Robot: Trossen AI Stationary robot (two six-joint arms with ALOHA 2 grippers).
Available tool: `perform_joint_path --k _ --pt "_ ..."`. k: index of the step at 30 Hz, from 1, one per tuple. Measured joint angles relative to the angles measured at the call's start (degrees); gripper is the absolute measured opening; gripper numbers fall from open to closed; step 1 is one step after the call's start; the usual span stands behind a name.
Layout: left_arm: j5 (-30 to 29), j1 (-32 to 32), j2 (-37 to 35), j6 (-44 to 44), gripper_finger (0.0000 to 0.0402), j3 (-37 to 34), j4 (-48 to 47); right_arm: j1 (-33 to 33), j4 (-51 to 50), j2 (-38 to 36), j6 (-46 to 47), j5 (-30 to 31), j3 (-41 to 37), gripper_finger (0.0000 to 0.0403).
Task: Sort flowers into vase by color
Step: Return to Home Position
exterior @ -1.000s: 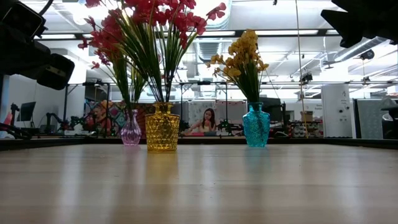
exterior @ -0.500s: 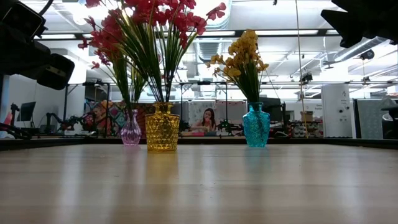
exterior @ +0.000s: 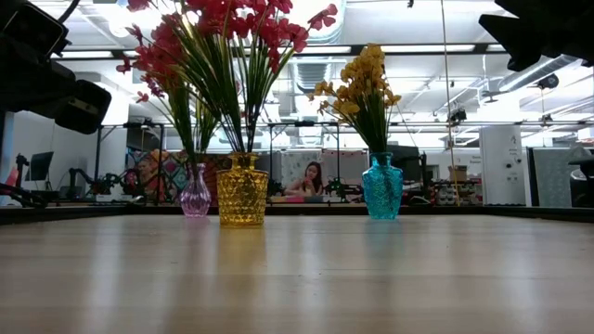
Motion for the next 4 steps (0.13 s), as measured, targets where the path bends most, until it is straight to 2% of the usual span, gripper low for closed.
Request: perform_joint_path --k 4 --pt "0.0 0.0 0.01 0.0 0.0 -0.02 0.0 0.0 0.0 0.0 0.0 0.02 0.0 0.0242"
